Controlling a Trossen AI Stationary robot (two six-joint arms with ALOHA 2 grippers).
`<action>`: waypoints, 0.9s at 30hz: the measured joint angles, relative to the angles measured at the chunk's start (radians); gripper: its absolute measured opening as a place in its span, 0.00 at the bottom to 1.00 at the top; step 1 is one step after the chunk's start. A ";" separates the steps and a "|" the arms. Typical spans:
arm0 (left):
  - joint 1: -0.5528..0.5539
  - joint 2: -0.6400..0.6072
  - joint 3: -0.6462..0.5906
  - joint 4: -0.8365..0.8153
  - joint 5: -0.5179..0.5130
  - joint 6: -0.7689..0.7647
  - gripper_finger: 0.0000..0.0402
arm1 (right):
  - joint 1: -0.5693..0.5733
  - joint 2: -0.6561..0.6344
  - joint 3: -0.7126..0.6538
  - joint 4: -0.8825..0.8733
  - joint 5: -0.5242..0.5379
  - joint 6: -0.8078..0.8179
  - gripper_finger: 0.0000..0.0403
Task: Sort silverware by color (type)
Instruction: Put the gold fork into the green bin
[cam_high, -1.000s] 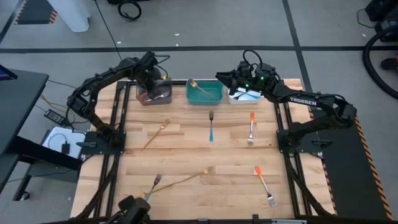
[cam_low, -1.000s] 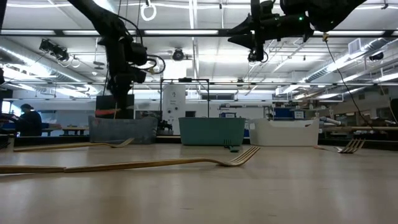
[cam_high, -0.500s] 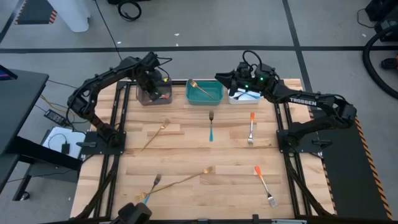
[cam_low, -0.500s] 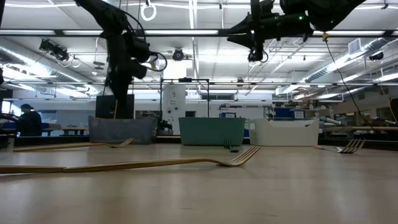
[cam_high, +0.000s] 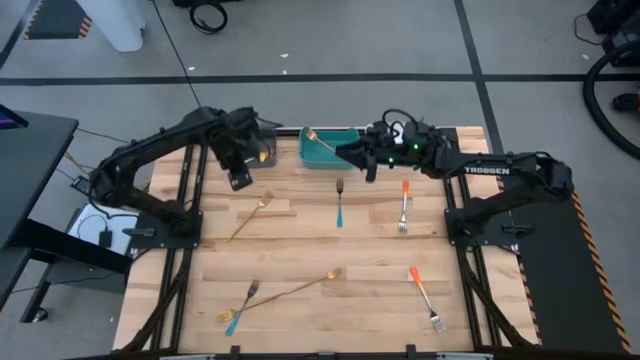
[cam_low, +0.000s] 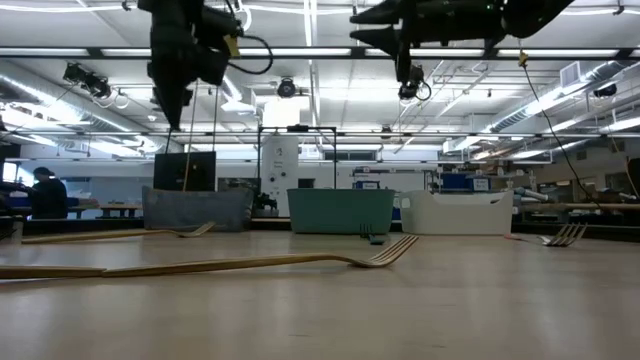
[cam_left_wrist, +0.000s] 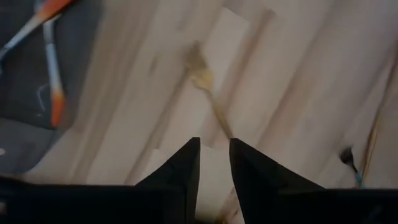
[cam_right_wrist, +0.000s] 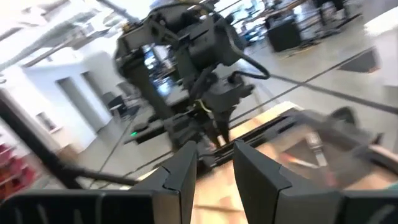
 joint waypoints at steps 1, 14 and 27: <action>-0.027 -0.011 -0.006 0.004 0.000 -0.003 0.24 | 0.017 0.000 0.000 -0.001 0.003 -0.001 0.28; -0.372 -0.036 -0.016 0.157 0.000 -0.248 0.24 | 0.224 0.001 -0.001 -0.417 -0.129 0.285 0.28; -0.608 -0.036 -0.016 0.581 -0.073 -0.599 0.24 | 0.449 0.003 -0.151 -0.440 -0.064 0.537 0.28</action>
